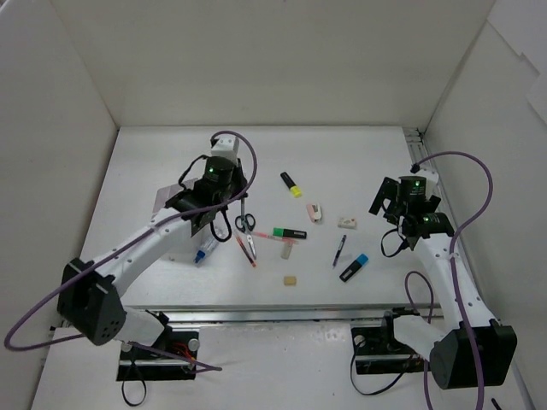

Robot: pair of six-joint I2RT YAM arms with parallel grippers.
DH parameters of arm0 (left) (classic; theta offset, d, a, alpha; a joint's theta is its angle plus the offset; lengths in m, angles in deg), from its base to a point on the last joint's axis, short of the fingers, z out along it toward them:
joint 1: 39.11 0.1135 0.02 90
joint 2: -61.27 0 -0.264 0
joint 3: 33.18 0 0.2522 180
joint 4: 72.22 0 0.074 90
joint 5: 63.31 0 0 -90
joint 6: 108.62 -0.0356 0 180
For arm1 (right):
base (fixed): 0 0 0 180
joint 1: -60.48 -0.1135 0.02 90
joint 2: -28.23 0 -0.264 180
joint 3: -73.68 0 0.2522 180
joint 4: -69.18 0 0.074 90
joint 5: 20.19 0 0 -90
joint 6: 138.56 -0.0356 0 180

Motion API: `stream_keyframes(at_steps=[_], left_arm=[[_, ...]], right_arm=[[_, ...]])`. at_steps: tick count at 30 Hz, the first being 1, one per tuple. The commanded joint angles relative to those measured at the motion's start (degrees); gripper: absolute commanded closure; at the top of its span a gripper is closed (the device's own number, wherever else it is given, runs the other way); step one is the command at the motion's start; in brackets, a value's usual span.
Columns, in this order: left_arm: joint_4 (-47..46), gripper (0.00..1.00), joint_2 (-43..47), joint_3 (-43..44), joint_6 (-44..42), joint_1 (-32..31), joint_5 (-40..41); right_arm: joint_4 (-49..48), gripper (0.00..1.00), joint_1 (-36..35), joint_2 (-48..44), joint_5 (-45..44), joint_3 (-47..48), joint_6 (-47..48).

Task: Sort the stationery into containers
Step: Pick up the pen from the center of the board, then place the pen in the storage box.

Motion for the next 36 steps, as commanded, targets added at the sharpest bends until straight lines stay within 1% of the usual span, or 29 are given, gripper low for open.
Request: stream_keyframes(at_steps=[1, 2, 3, 4, 5, 6, 7, 8, 9, 10, 11, 12, 14, 17, 20, 22, 23, 25, 30, 31, 32, 34, 35, 36], left_arm=[[-15.50, 1.00, 8.16, -4.24, -15.64, 0.66, 1.81], [-17.36, 1.00, 11.49, -6.96, -17.52, 2.67, 0.94], [-18.77, 1.00, 13.00, -8.12, -19.19, 4.25, -0.46], [-22.18, 1.00, 14.67, -9.35, -21.39, 5.83, -2.21], [-24.04, 1.00, 17.03, -11.62, -24.54, 8.98, -4.40], [-25.80, 1.00, 18.10, -12.78, -26.31, 10.75, -6.17], [-29.82, 1.00, 18.98, -13.74, -27.72, 12.60, -7.75], [-31.78, 1.00, 19.86, -15.32, -29.91, 14.27, -12.38], [-33.45, 1.00, 19.96, -15.94, -31.93, 17.59, -14.69], [-36.51, 1.00, 19.79, -16.30, -32.56, 19.19, -16.54], [-37.67, 1.00, 18.65, -16.04, -33.18, 20.69, -20.82], [-38.47, 1.00, 17.94, -15.60, -33.45, 23.84, -23.47], [-40.58, 1.00, 14.80, -14.38, -33.27, 26.14, -28.92], [-41.03, 1.00, 10.05, -11.66, -32.75, 28.26, -30.35], [-43.48, 1.00, 6.97, -11.82, -32.22, 29.40, -30.53], [-46.45, 1.00, 5.82, -14.00, -31.08, 29.93, -30.62], [-47.78, 1.00, 5.46, -15.06, -28.73, 29.93, -30.71], [-51.56, 1.00, 4.84, -17.95, -26.95, 29.93, -30.79], [-53.59, 1.00, 5.28, -21.83, -23.61, 29.93, -29.74], [-53.33, 0.97, 6.15, -23.23, -22.39, 29.93, -28.09], [-52.81, 0.83, 6.86, -23.94, -21.94, 29.93, -27.55], [-52.01, 0.72, 9.22, -25.87, -21.41, 29.93, -26.67], [-51.58, 0.65, 10.19, -26.58, -21.41, 29.93, -26.75], [-50.79, 0.44, 12.20, -27.11, -21.41, 29.93, -26.58]], right_arm=[[-1.21, 0.02, -0.64, -0.53, -0.11, 2.69, 0.89], [-1.29, 0.02, -0.55, -0.44, -0.03, 2.69, 0.98], [-1.29, 0.02, -0.64, -0.44, -0.03, 2.87, 1.06], [-1.38, 0.02, -0.64, -0.35, -0.03, 2.87, 1.15], [-1.38, 0.02, -0.73, -0.26, -0.03, 2.87, 1.24], [-1.47, 0.02, -0.73, -0.26, -0.11, 2.87, 1.33], [-1.56, 0.02, -0.73, 0.09, -0.11, 2.95, 1.42], [-1.56, 0.02, -0.81, 0.26, -0.11, 2.96, 1.42], [-1.56, 0.02, -1.08, 0.44, -0.11, 3.04, 1.50], [-1.56, 0.02, -0.99, 0.70, -0.03, 3.13, 1.50], [-1.56, 0.02, -0.99, 0.88, -0.03, 3.22, 1.59], [-1.47, 0.02, -0.99, 1.06, -0.11, 3.13, 1.68], [-1.65, 0.02, -0.99, 1.14, -0.20, 3.13, 1.86], [-1.64, 0.02, -0.99, 1.15, -0.99, 3.31, 2.12], [-1.56, 0.02, -1.08, 1.23, -1.78, 3.31, 2.38], [-1.56, 0.02, -1.16, 0.88, -2.05, 3.13, 2.38], [-1.56, 0.02, -1.08, 0.71, -2.22, 3.13, 2.56], [-1.56, 0.02, -1.17, 0.71, -2.49, 3.04, 2.56], [-1.56, 0.02, -1.16, 0.36, -1.96, 3.13, 2.65], [-1.56, 0.02, -1.08, 0.18, -1.79, 3.13, 2.65], [-1.56, 0.02, -0.99, 0.00, -1.61, 3.13, 2.65], [-1.56, 0.02, -0.99, -0.08, -1.17, 2.96, 2.65], [-1.56, 0.02, -0.99, -0.26, -0.99, 3.04, 2.73], [-1.65, 0.02, -0.99, -0.43, -0.64, 2.87, 2.74]])
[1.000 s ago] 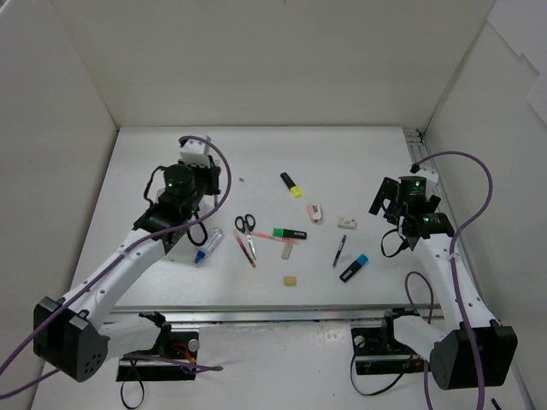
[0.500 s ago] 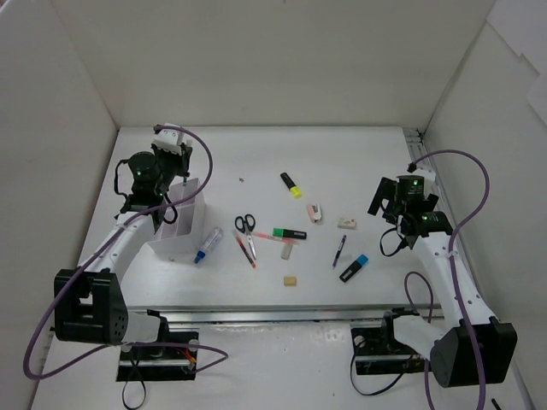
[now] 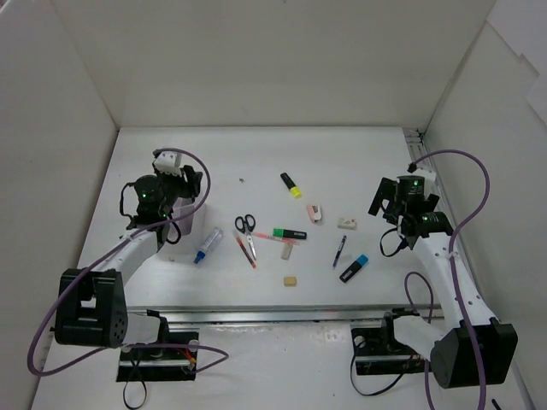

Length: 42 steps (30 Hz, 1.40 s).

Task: Sort the stationery into containers
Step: Place the pen in the storage box, then pick up the pen from the center of the board.

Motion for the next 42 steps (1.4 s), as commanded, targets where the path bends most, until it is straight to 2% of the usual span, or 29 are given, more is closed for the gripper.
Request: stream_keyframes(at_steps=[1, 2, 4, 5, 6, 11, 14, 18, 23, 27, 30, 33, 35, 40, 42], left_arm=[[-4.21, 0.42, 7.10, -0.23, 2.26, 0.45, 1.09], [-3.16, 0.39, 8.25, -0.32, 2.09, 0.45, 1.27], [0.53, 0.24, 11.24, 0.12, 1.65, -0.07, 1.62], [1.94, 0.07, 12.12, 0.47, 1.21, -0.08, 1.62], [5.26, 0.01, 13.61, 0.99, 1.03, -0.60, 1.36], [23.26, 0.01, 17.30, 7.58, -0.55, -2.63, -2.94], [28.65, 0.01, 18.63, 8.91, -0.81, -5.61, -6.54], [30.78, 0.01, 20.56, 7.68, -1.42, -10.35, -10.67], [33.05, 0.00, 18.20, 8.90, -3.97, -18.52, -10.16], [34.38, 0.00, 15.47, 8.92, -4.85, -21.07, -8.49], [34.82, 0.00, 15.38, 7.94, -4.68, -21.61, -7.35], [39.03, 0.01, 13.54, 9.34, 0.31, -22.76, -2.78], [42.89, 0.00, 10.29, 12.59, 7.33, -23.28, -0.32], [51.25, 0.00, -1.83, 21.02, 24.63, -25.04, 2.93], [54.84, 0.01, -6.56, 23.05, 28.88, -25.04, 4.26]], right_arm=[[-1.71, 0.02, -0.25, -1.27, -0.12, 2.34, 0.55], [-1.71, 0.02, -0.60, -1.35, 0.14, 2.34, 0.72], [-1.71, 0.02, -0.77, -1.62, 0.76, 2.34, 0.72], [-1.62, 0.02, -0.77, -1.88, 0.85, 2.34, 0.90], [-1.54, 0.02, -0.86, -1.97, 0.94, 2.26, 0.73], [-1.71, 0.02, -1.65, -3.55, 2.34, 0.94, 0.90], [-1.54, 0.02, -2.18, -4.69, 2.70, -0.11, 0.72], [-1.36, 0.02, -2.36, -6.01, 3.13, -2.05, -0.06], [-0.40, 0.02, -2.36, -7.07, 3.75, -3.72, -1.21], [-0.22, 0.02, -2.53, -6.72, 8.31, -5.21, -1.30], [-0.22, 0.02, -2.53, -6.45, 8.50, -5.39, -1.38], [-0.13, 0.02, -2.88, -6.10, 9.64, -5.39, -1.03], [-0.22, 0.02, -2.97, -5.84, 9.20, -5.30, -1.21], [-0.22, 0.02, -3.23, -4.96, 6.39, -5.39, -1.38], [-0.13, 0.02, -3.23, -5.48, 5.95, -5.74, -1.39]])
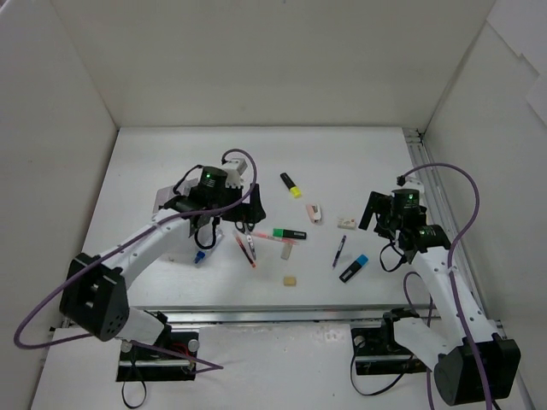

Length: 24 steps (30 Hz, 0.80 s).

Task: Sort the stationery into containers
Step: Pick up the pen from the center of the board.

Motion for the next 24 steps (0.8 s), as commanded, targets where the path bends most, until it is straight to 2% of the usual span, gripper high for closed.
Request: stream_keyframes(at_steps=[1, 4, 9, 14, 16, 18, 19, 24], left_arm=[[6.97, 0.01, -5.41, 5.24, 13.11, -0.60, 4.13], [11.54, 0.01, -7.53, 5.61, 19.52, -1.13, 8.60], [14.62, 0.01, -7.27, 1.40, 28.31, -2.18, 17.83], [13.92, 0.21, -11.21, 1.56, 30.87, -2.19, 20.83], [14.01, 0.24, -12.36, 2.61, 32.01, -2.71, 22.32], [14.62, 0.32, -14.03, 3.49, 33.85, -2.71, 23.20], [15.06, 0.39, -14.91, 3.58, 34.64, -3.32, 25.03], [17.34, 0.49, -18.25, 5.51, 37.20, -3.33, 27.68]], right_arm=[[-1.53, 0.02, -0.39, 0.00, -2.22, 0.07, -0.66], [-1.27, 0.02, -0.48, -1.23, -3.81, -0.10, -0.66], [-1.09, 0.02, -0.57, -2.90, -4.69, -0.72, -1.19], [-1.09, 0.02, -0.57, -2.99, -2.58, -0.37, -0.75], [-1.09, 0.02, -0.48, -2.99, -2.58, -0.46, -0.75], [-1.00, 0.02, -0.48, -2.90, -2.58, -0.37, -0.75], [-1.00, 0.02, -0.48, -2.81, -2.67, -0.37, -0.75], [-1.09, 0.02, -0.48, -2.55, -2.84, -0.46, -0.58]])
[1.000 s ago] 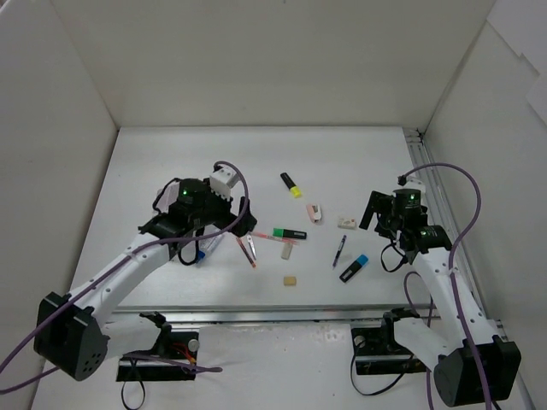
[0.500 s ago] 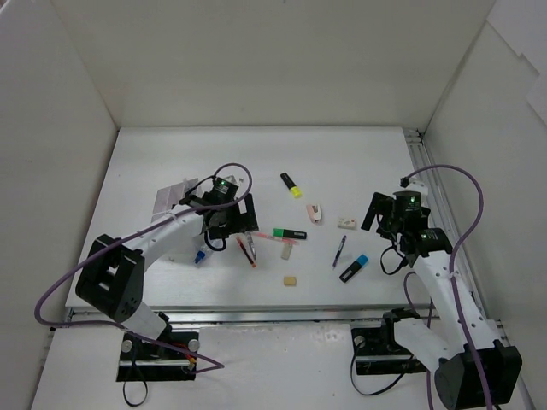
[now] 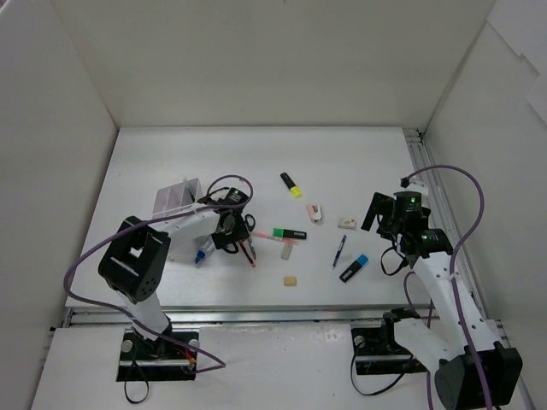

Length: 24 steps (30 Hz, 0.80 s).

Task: Sort the stationery into containers
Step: Pick up the pen from the center of the board.

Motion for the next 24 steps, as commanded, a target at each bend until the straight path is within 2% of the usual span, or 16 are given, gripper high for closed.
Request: stream_keyframes(at_steps=[1, 6, 7, 10, 16, 19, 21, 23, 24], left_arm=[[1.87, 0.53, -0.94, 4.60, 2.97, -0.51, 3.89], [1.52, 0.64, -3.85, 5.91, 2.97, -0.51, 3.45], [1.61, 0.75, -4.20, 6.00, 2.89, -0.51, 3.27], [2.14, 1.00, -2.98, 5.13, 3.93, -1.04, 4.58], [2.75, 1.00, 2.91, 3.11, 3.59, -2.88, 8.63], [-1.01, 1.00, 8.26, 1.62, -1.14, -5.25, 10.30], [-5.92, 1.00, 13.08, 0.12, -8.69, -5.26, 9.52], [-14.79, 1.00, 16.61, -2.95, -13.44, -5.26, 8.29], [-18.39, 1.00, 20.63, -4.61, -19.99, -5.78, 8.11]], right_arm=[[-1.40, 0.02, -0.33, -0.15, -0.44, 0.35, -0.25], [-1.22, 0.02, -0.33, -0.23, -1.05, 0.44, -0.25], [-1.22, 0.02, -0.24, -0.32, -1.32, 0.35, -0.16], [-1.13, 0.02, -0.33, -0.32, -1.49, 0.53, -0.16], [-1.13, 0.02, -0.33, -0.41, -1.23, 0.53, -0.16], [-1.13, 0.02, -0.42, -0.76, -0.71, 0.53, -0.07], [-1.22, 0.02, -0.33, -0.85, -0.53, 0.44, 0.19], [-1.22, 0.02, -0.33, -0.76, -0.53, 0.61, 0.36], [-1.13, 0.02, -0.41, -0.67, -0.53, 0.70, 0.45]])
